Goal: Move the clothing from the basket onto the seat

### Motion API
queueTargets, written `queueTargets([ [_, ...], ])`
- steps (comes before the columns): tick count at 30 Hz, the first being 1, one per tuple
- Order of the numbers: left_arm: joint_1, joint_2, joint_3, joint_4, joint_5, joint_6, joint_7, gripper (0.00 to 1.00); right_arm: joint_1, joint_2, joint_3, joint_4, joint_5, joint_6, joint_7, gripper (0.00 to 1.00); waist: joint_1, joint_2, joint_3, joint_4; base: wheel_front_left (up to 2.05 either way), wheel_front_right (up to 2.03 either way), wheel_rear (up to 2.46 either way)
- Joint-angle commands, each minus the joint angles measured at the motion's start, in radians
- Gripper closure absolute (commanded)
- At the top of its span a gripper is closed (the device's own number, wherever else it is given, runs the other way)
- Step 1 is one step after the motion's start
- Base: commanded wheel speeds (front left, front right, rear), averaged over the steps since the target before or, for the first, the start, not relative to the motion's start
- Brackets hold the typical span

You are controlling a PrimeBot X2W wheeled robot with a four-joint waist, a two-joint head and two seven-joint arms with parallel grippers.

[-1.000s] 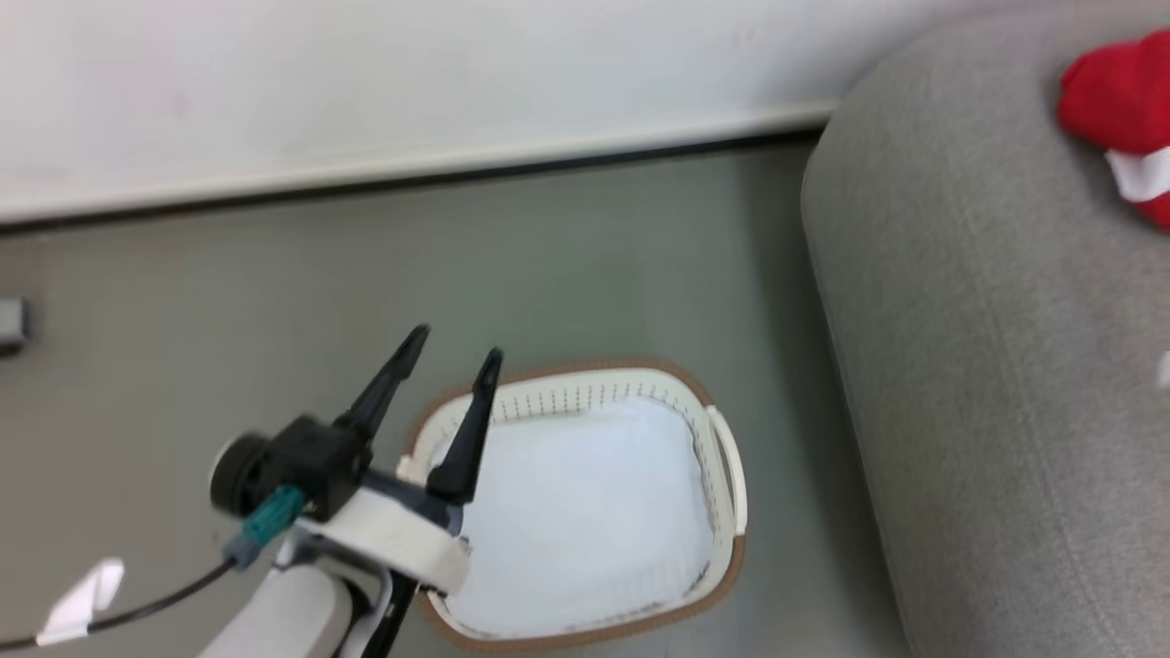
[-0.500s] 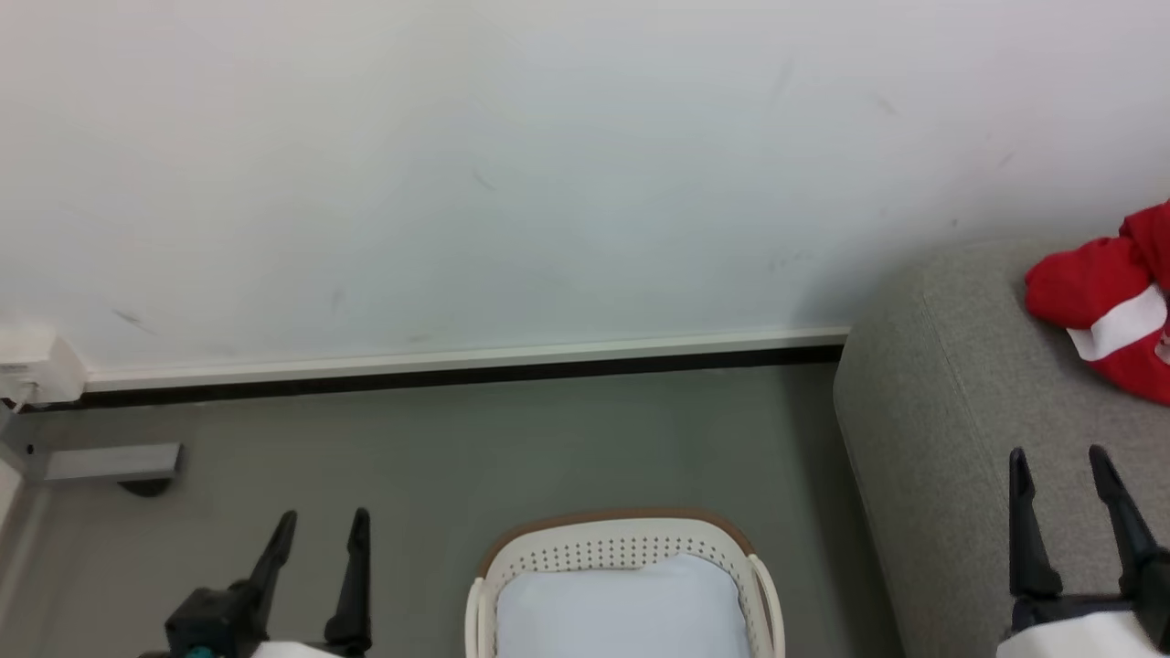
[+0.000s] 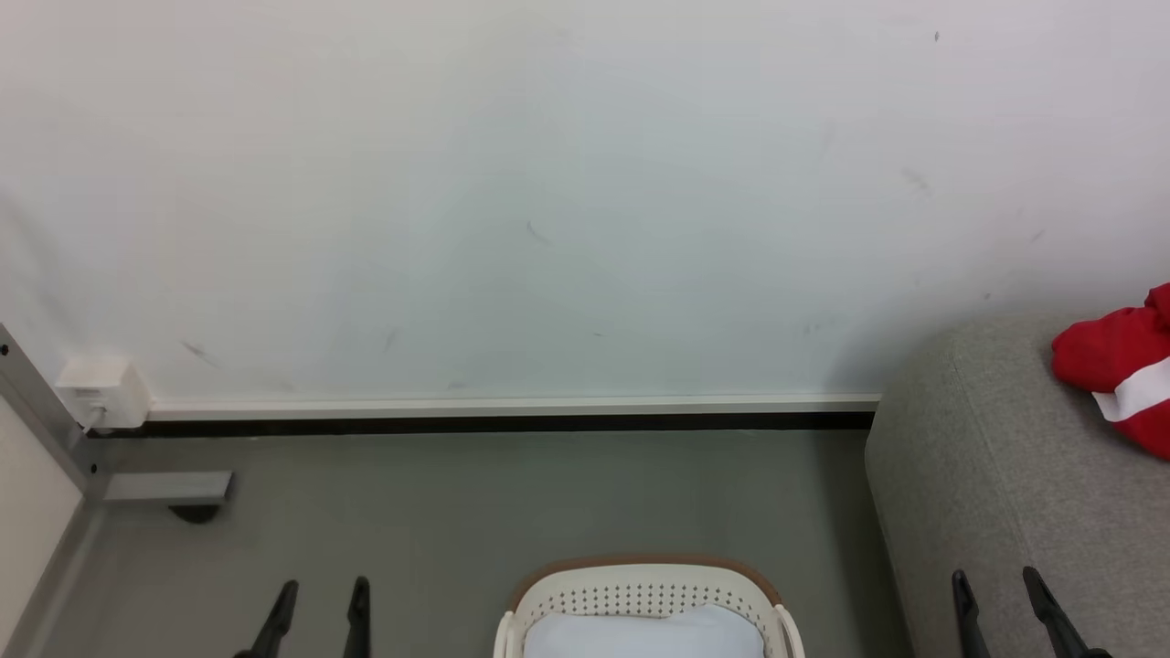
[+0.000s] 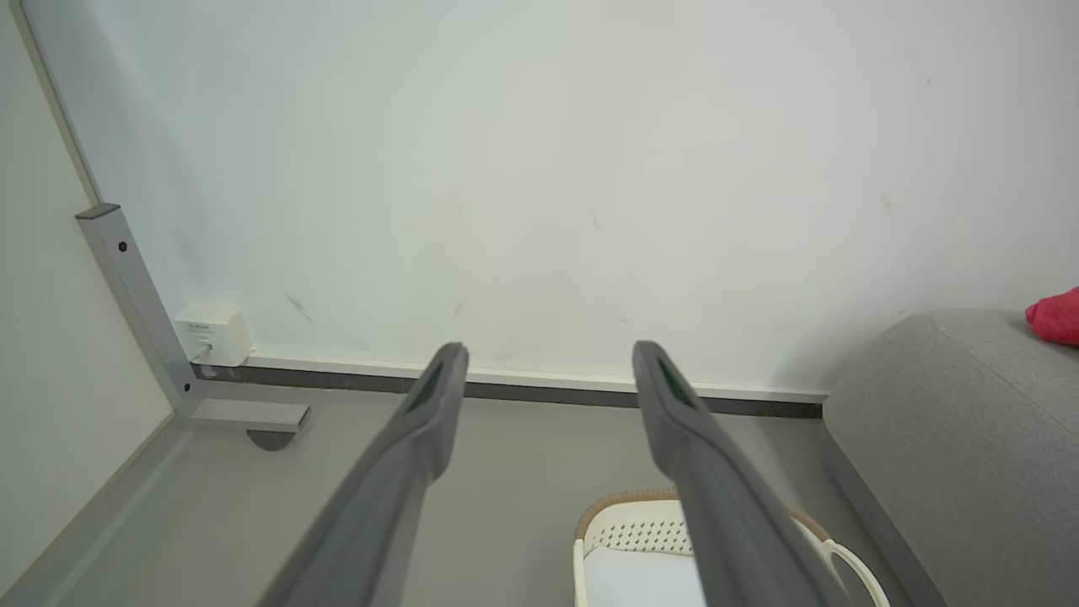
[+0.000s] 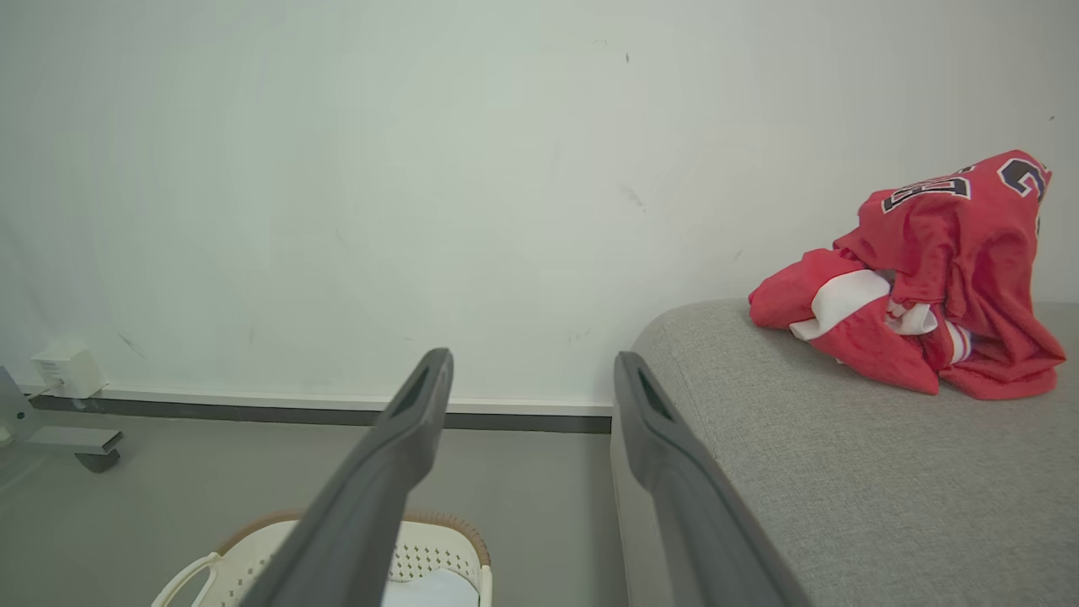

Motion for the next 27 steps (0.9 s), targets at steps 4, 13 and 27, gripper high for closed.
queueTargets([
  [4,0.013,-0.021,0.035,0.013,0.035,-0.029,0.000,0.00,0.022,-0.002,0.016,0.015,0.008,-0.003,0.001,0.00,0.0002,-0.0001,-0.007,-0.005,0.00,0.00,0.00],
  [13,0.004,-0.070,0.102,0.034,0.082,-0.093,0.000,0.00,0.017,-0.002,0.031,0.029,-0.001,-0.002,0.001,0.00,0.0002,-0.0001,-0.006,-0.012,0.00,0.00,0.00],
  [27,0.008,-0.109,0.133,0.078,0.105,-0.151,0.001,1.00,0.021,0.006,0.037,0.061,0.007,0.000,0.000,1.00,0.0004,-0.0001,-0.003,-0.023,0.00,0.00,0.00],
])
